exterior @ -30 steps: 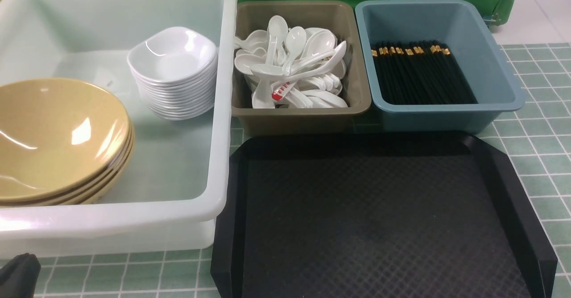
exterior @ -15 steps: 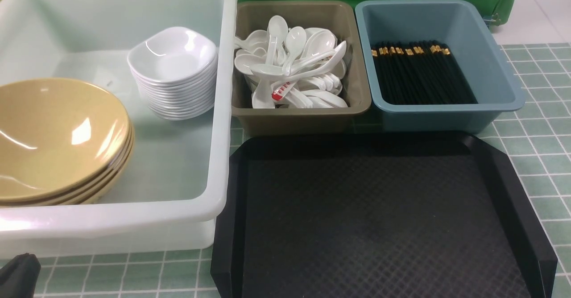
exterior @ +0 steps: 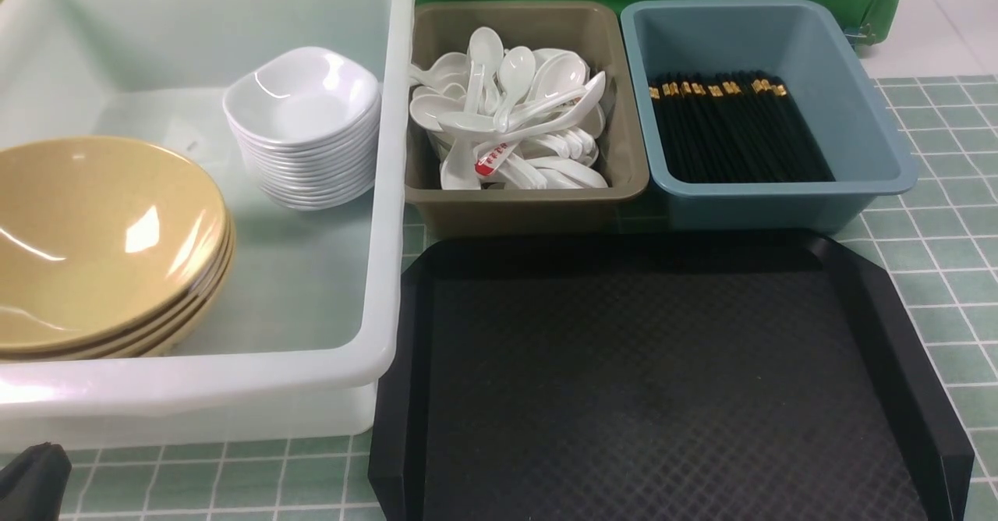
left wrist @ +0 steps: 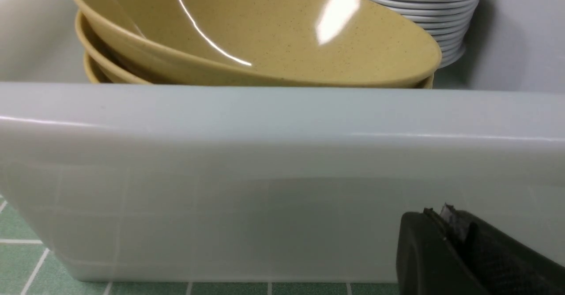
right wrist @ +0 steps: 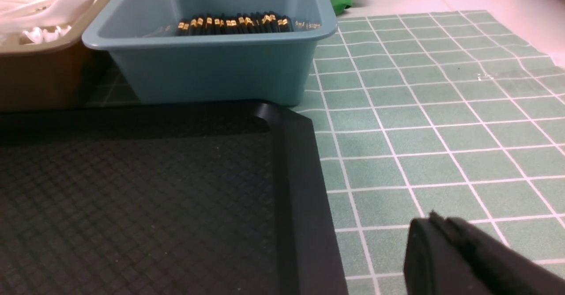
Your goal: On blue table put chopsticks spoon bowls plates into blue grey white boxes.
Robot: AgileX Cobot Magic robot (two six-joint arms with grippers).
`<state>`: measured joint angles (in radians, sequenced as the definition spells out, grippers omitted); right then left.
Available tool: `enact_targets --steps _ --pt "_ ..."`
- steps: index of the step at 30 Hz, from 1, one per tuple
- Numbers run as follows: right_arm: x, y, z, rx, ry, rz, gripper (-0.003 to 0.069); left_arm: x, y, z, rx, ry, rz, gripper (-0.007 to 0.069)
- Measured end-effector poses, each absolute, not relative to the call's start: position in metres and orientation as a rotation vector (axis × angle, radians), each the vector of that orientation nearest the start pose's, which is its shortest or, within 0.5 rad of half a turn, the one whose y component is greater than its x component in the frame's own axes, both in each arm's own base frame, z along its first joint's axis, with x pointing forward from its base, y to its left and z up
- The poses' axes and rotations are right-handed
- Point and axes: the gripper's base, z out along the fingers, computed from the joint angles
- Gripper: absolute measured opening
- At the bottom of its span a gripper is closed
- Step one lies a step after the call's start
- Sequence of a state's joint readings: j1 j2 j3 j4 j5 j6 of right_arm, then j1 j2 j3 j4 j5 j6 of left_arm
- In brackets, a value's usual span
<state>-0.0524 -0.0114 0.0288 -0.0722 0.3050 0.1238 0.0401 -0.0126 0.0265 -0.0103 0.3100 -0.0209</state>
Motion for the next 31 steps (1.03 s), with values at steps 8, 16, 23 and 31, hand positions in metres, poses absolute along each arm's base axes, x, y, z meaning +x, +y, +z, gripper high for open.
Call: enact_targets --steps 8,16,23,31 --pt "0.0541 -0.0048 0.1766 0.112 1.802 -0.018 0.0048 0.054 0.0019 0.1769 -0.062 1.806 0.004 -0.0012" --pt "0.0541 -0.0048 0.1766 0.112 1.802 -0.018 0.0052 0.054 0.0019 0.1769 -0.062 1.806 0.004 -0.0012" --pt "0.0541 -0.0048 0.1766 0.112 1.802 -0.018 0.0056 0.054 0.0019 0.1769 -0.057 1.807 0.008 -0.0012" --pt "0.0541 -0.0048 0.1766 0.112 1.802 -0.018 0.0067 0.054 0.0019 0.1769 -0.057 1.807 0.008 -0.0012"
